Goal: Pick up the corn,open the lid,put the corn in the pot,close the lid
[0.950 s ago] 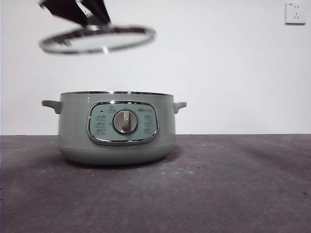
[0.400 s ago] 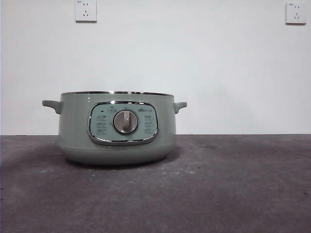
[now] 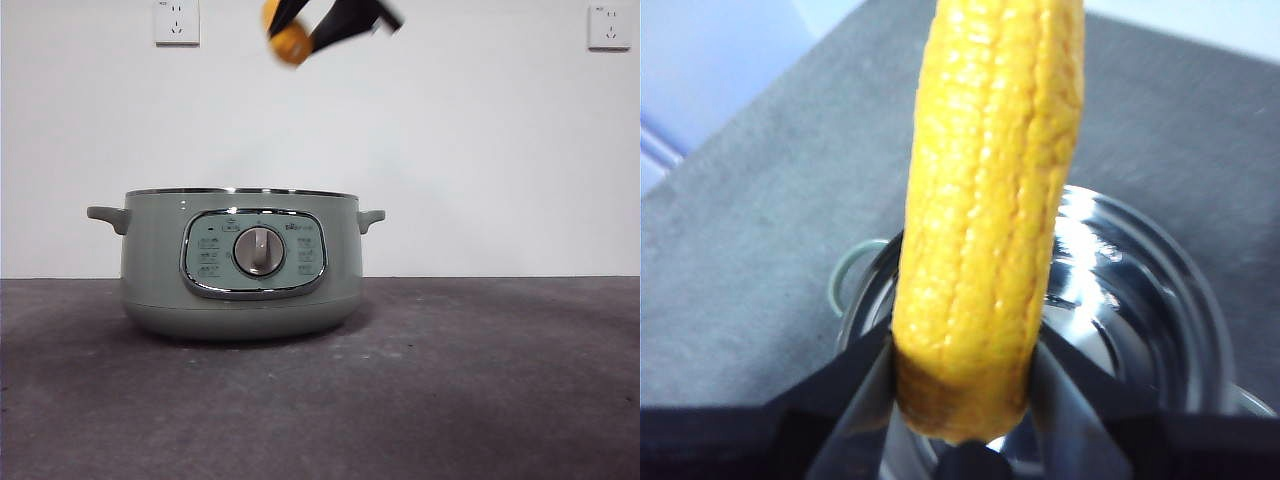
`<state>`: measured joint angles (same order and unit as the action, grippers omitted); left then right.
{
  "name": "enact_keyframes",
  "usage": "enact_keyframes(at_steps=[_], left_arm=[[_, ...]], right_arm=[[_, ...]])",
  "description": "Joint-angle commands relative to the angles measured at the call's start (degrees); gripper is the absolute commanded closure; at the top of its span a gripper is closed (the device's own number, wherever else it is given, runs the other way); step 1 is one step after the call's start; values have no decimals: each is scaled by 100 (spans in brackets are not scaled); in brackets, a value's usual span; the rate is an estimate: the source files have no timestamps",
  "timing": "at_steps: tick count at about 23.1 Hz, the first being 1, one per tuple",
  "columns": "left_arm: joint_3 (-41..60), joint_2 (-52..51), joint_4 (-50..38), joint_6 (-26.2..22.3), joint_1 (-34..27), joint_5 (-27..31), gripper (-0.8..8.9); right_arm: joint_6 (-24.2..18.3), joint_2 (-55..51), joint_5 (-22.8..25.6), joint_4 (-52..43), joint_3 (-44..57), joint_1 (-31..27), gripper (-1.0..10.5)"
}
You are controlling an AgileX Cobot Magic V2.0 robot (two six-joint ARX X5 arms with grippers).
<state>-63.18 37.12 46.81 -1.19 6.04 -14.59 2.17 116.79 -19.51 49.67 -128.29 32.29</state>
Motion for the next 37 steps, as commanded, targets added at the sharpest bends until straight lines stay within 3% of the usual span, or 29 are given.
enact_keyframes(at_steps=[1,11,23,30,32,35,37], left_arm=[[-55,-216,-192,72,-17,-20,822],[-55,-402,35,31,-17,-42,822],[-55,-404,160,-44,-9,-232,822],[-55,-402,208,-37,17,-238,822],[-55,-402,205,-37,39,-238,822],[-55,-402,203,-37,39,-236,822],[-55,-396,203,-37,39,-236,822]], right_arm=[[57,651,7,2,-267,120,959],[83,1847,251,61,-433,400,959],[-11,2214,1410,745,-431,450,959],[-337,2374,1290,1237,-424,450,958],[-356,2376,1287,1123,-422,479,877],[-354,2371,1287,1080,-422,485,528],[-354,2371,1285,1082,-422,487,506]])
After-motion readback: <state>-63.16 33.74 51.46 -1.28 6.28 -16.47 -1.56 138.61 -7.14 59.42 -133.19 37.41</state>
